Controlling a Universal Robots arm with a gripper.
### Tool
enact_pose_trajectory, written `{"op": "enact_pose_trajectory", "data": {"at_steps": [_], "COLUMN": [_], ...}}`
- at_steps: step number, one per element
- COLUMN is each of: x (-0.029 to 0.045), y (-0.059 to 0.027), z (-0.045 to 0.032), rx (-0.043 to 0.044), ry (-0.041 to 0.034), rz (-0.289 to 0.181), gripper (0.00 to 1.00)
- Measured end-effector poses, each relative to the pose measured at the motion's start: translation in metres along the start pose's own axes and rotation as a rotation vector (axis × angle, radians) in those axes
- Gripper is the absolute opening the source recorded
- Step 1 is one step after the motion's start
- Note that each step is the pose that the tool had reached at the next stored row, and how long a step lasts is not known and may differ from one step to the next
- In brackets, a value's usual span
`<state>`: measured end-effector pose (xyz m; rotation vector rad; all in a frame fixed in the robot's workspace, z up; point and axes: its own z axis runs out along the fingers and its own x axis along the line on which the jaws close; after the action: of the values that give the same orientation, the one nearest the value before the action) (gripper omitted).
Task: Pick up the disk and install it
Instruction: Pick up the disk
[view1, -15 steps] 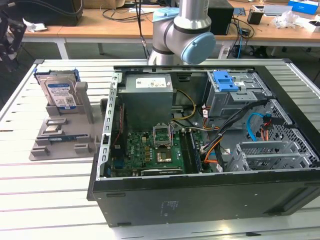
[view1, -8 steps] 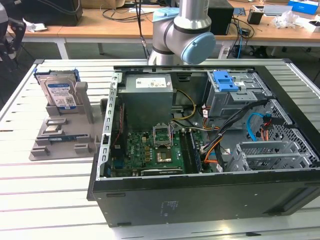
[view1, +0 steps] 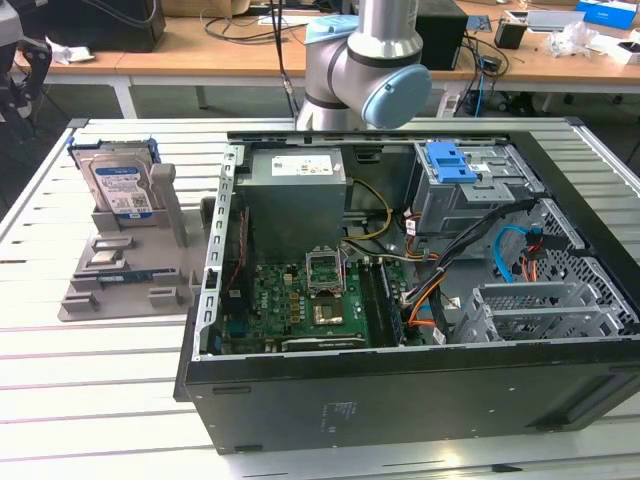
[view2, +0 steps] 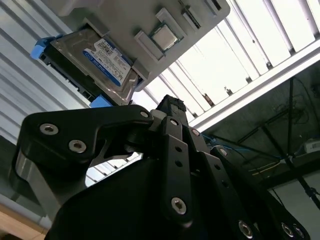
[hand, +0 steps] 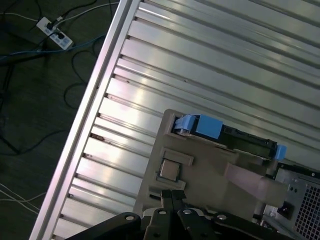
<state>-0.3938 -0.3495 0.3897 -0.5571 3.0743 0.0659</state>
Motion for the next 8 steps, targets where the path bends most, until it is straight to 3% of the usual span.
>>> {"op": "enact_pose_trajectory", "data": {"at_steps": [8], "x": [0.0000], "y": [0.0000], "z": [0.0000], "rx": [-0.0016], "ry": [0.0027], "rz": [-0.070], "gripper": [0.11]}}
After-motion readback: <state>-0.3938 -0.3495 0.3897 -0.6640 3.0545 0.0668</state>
